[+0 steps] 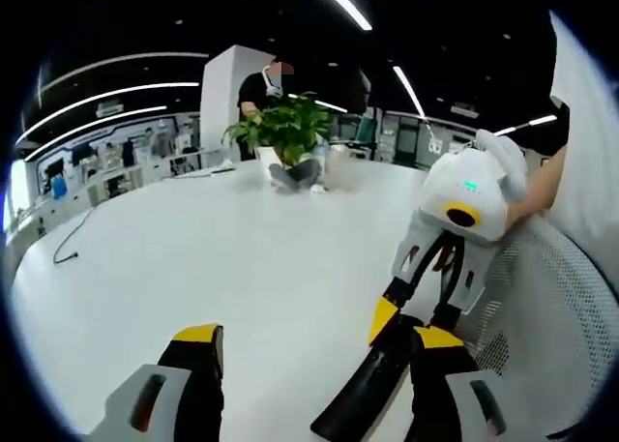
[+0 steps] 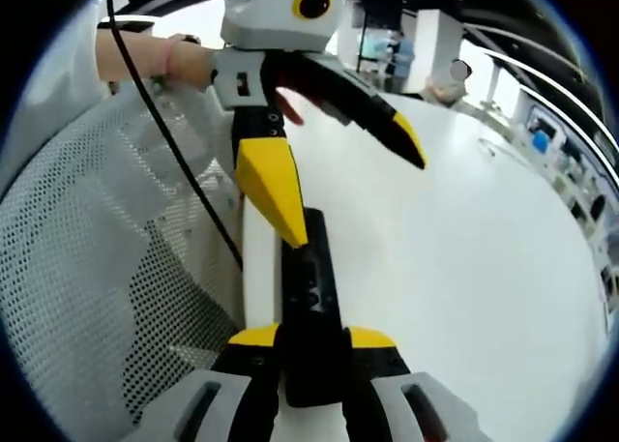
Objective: Press the specified remote control buttons in sequence, fully releasing each button before pressing the next.
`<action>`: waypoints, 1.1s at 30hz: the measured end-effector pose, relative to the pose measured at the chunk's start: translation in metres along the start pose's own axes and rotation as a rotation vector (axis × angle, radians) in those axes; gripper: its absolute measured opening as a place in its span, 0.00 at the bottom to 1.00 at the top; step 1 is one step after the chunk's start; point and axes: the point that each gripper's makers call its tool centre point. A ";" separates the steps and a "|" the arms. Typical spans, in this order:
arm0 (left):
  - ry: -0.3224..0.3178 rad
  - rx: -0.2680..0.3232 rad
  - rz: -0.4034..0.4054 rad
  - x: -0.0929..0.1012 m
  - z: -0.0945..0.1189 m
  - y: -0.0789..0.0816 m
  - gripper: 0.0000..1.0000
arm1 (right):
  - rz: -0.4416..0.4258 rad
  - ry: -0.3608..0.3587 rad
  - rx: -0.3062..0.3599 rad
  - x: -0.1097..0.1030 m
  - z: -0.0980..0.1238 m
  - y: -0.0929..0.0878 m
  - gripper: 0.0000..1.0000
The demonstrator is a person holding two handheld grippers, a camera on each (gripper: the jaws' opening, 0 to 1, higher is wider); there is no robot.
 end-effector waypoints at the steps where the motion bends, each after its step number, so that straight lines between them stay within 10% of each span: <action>1: 0.007 0.007 -0.008 -0.001 0.000 0.001 0.85 | 0.001 -0.029 -0.013 0.005 0.002 -0.001 0.21; 33: 0.221 0.289 0.143 -0.045 0.031 0.065 1.00 | -0.084 -0.061 0.027 0.017 0.008 -0.006 0.21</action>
Point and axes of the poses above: the point that each gripper's makers call its tool centre point, and the gripper's own axes: z roughly backward along the fingers, x roughly to its right, y roughly out of its top, and after that the axes turned 11 degrees about y, right-handed
